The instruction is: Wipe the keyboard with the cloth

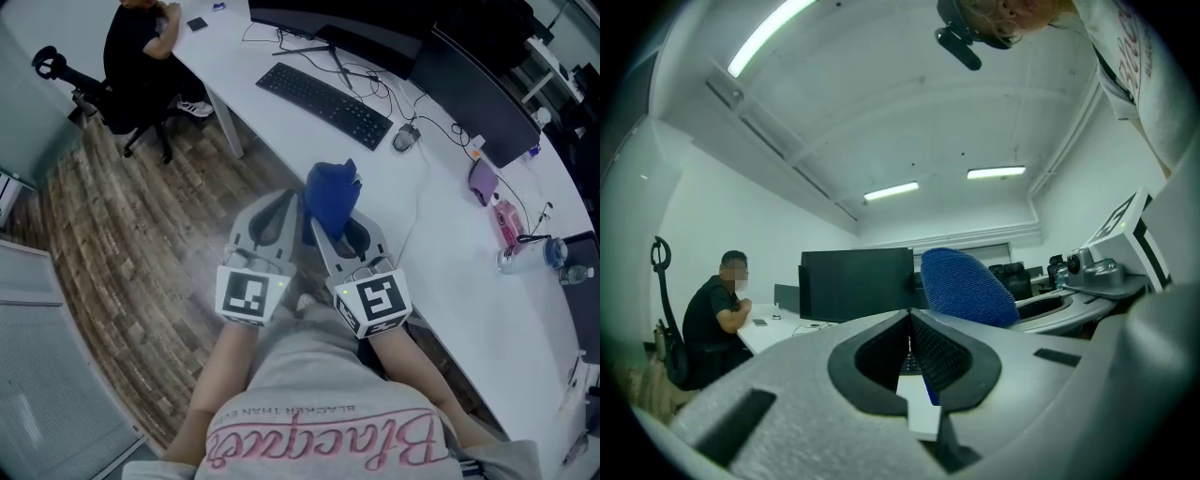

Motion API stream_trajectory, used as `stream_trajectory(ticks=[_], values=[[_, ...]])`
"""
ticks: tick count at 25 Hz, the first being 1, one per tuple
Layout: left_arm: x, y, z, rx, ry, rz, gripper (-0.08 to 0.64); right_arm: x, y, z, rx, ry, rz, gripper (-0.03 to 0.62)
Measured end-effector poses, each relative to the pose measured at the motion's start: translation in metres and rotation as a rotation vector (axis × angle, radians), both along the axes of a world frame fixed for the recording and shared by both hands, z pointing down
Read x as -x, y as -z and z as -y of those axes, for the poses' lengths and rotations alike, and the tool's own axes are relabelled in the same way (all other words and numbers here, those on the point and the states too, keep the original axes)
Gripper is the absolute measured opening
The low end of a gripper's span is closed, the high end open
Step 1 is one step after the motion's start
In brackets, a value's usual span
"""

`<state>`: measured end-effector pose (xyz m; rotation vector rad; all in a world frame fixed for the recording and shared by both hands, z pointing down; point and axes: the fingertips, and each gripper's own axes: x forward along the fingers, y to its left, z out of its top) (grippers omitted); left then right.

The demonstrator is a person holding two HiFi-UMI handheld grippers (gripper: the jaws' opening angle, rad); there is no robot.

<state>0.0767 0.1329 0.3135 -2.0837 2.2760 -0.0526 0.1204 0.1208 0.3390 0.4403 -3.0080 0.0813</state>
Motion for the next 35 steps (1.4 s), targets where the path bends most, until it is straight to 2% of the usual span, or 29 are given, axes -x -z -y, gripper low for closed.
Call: stream_trajectory(ticks=[7,11,15,18,20,25,35], values=[[0.007,0.001,0.017,0.007,-0.015,0.031,0.006,0.005,0.001,0.016,0.011,-0.01,0.004,0.097],[0.013,0.0,0.029,0.012,-0.023,0.005,0.006,0.011,-0.001,0.026,0.013,-0.018,0.002,0.097],[0.026,-0.003,0.044,0.002,-0.054,0.033,0.006,0.018,-0.002,0.043,0.018,-0.05,0.003,0.097],[0.038,-0.004,0.054,-0.001,-0.072,0.019,0.006,0.027,-0.004,0.054,0.026,-0.084,0.008,0.097],[0.049,-0.005,0.062,0.003,-0.085,0.003,0.006,0.037,-0.004,0.061,0.027,-0.102,0.008,0.097],[0.085,-0.004,0.082,-0.002,-0.146,0.024,0.006,0.07,-0.003,0.08,0.021,-0.168,0.001,0.097],[0.165,-0.004,0.117,-0.003,-0.235,0.019,0.006,0.148,-0.002,0.106,0.0,-0.26,-0.021,0.097]])
